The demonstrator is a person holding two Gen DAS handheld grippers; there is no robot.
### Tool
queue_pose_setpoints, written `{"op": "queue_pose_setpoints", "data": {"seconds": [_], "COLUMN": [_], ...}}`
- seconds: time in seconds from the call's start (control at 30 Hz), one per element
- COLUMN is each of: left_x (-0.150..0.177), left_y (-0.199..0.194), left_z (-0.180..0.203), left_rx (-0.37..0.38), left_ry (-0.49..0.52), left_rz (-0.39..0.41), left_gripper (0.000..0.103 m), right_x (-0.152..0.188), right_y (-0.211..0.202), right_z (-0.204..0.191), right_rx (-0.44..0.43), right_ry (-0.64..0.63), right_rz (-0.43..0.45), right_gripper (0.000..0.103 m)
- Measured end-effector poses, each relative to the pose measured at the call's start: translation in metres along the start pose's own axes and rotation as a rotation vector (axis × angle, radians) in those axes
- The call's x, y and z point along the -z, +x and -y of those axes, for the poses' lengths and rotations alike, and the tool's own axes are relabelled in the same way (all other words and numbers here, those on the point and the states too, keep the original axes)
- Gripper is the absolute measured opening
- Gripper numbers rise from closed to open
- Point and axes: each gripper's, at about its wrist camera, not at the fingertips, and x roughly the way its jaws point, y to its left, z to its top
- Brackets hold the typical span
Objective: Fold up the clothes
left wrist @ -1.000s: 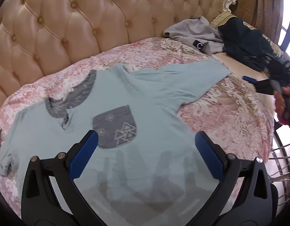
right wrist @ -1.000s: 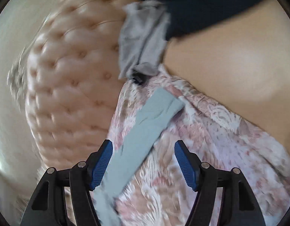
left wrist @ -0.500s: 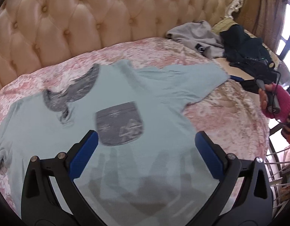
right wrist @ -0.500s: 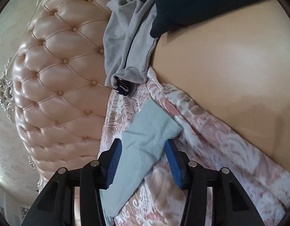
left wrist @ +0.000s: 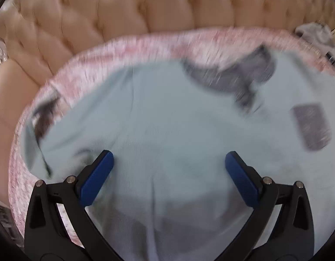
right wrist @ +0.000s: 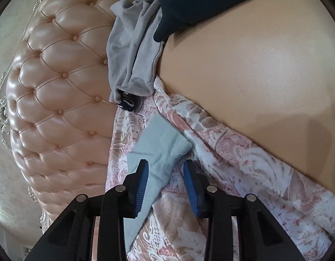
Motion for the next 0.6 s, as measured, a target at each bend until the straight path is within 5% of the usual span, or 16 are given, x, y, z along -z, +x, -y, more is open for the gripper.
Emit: {"op": "queue_pose_setpoints", "data": {"seconds": [0.2, 0.33, 0.47, 0.6], "left_x": [0.005, -0.001, -0.001, 0.002], "left_y": [-0.001, -0.025, 0.018, 0.018], "left_z": [-0.002, -0.002, -0.007, -0.009], "left_rx": [0.027, -0.004, -0.017, -0.015], "left_ry": [-0.015, 0.002, 0.02, 0.022], "left_rz": [0.029, 0.148, -0.032, -0.02], "left_gripper": [0.103, 0.103, 0.103, 0.103], "right_x": [-0.007, -0.01, -0.007, -0.003], "right_y": [0.012, 0.017, 0.016, -0.015], "right_z": [-0.015, -0.031, -0.038, -0.048], "right_rx": [0.015, 0.079, 0.096, -0.002], "right_ry": [-0.072, -0.157, -0.201, -0.205], "right_rz": [0.011, 0.023, 0.046, 0.15], "right_gripper": [0.033, 0.009, 0.0, 0.0]}}
